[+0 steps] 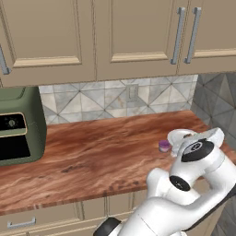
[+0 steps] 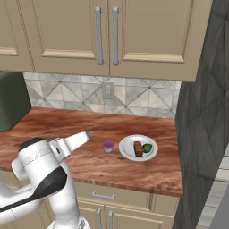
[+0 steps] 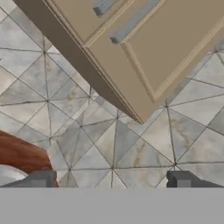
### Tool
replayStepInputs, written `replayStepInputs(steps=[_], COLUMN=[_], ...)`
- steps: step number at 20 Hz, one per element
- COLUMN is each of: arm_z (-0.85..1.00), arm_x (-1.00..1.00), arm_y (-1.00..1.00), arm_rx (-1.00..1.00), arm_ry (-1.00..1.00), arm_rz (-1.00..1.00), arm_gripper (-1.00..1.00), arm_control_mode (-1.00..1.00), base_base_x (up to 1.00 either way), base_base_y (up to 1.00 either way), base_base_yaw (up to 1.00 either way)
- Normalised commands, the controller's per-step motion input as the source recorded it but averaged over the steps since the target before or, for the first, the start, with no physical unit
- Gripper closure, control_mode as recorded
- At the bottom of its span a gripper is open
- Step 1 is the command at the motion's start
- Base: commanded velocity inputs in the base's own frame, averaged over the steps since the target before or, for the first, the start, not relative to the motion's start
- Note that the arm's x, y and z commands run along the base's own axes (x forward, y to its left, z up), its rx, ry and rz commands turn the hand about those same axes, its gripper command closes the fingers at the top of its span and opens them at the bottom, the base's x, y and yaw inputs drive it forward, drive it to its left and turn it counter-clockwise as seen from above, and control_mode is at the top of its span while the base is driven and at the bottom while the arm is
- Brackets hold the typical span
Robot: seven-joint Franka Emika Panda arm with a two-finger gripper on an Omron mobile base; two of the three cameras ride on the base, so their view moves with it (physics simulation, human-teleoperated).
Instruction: Pick the avocado and bread from the counter and place them on the plate. Then pick the jam from the cabinet and place it next to the plate. Lastly close the cabinet door.
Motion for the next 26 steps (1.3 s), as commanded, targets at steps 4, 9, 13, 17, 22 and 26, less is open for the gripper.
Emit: replayStepInputs(steps=[4,9,13,17,22,26], arm_z=[1.00,1.00,1.00,1.00,1.00,1.00], arm_x=[-0.85,-0.92,-0.97,-0.90,-0.90,-0.71], arm_y=[0.19,0.15,0.19,0.11,0.14,0.20], arm_rx=[-0.23,-0.09,-0.06,-0.12,-0.11,-0.14], arm_ry=[0.12,0.17,0.14,0.08,0.09,0.14], arm_rz=[0.00,0.00,0.00,0.00,0.00,0.00], arm_gripper=[-1.00,-1.00,-1.00,-1.00,-1.00,-1.00], arm_control_mode=[-1.00,-1.00,-1.00,-1.00,-1.00,-1.00], base_base_x=[0.00,0.00,0.00,0.00,0.00,0.00], base_base_y=[0.00,0.00,0.00,0.00,0.00,0.00], base_base_yaw=[0.00,0.00,0.00,0.00,0.00,0.00])
